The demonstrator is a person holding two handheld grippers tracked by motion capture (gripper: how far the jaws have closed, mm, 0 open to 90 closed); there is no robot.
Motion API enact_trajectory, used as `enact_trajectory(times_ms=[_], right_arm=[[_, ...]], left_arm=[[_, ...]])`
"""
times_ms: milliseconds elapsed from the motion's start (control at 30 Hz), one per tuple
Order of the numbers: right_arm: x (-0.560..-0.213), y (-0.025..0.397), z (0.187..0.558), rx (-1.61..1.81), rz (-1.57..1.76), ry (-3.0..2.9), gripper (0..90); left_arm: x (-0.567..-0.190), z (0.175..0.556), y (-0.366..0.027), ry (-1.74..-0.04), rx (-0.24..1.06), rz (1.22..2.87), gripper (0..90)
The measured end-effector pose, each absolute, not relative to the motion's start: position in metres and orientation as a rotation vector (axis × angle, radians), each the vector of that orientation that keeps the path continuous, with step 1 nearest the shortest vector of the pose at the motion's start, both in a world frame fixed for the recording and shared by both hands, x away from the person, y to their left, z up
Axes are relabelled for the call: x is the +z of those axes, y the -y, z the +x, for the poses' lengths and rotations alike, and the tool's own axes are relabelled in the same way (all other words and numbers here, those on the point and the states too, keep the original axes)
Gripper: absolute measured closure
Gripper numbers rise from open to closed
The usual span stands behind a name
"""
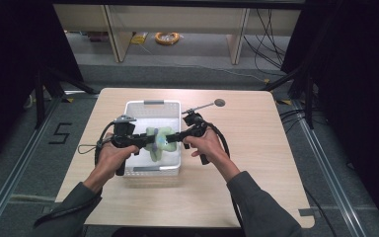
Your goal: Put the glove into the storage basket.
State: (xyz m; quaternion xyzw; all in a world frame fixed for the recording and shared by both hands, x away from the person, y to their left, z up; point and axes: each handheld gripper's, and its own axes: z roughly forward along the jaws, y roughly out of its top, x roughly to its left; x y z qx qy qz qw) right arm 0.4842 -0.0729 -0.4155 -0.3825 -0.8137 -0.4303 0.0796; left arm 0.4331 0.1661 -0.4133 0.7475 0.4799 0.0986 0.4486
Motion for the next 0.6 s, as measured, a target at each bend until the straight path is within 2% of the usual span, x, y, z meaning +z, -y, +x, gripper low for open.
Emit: enact_trajectory(times_ms=[433, 600], right_arm=[[-0.425, 0.052, 0.492, -1.170, -1.149, 2.507, 77.9], [-0.427, 0.037, 0.495, -1.119, -1.148, 2.540, 77.0]], left_arm=[[-0.431, 0.438, -0.175, -1.229, 0.225, 1.828, 73.4], [-0.434, 0.439, -0.184, -1.230, 0.234, 1.894, 73.1]])
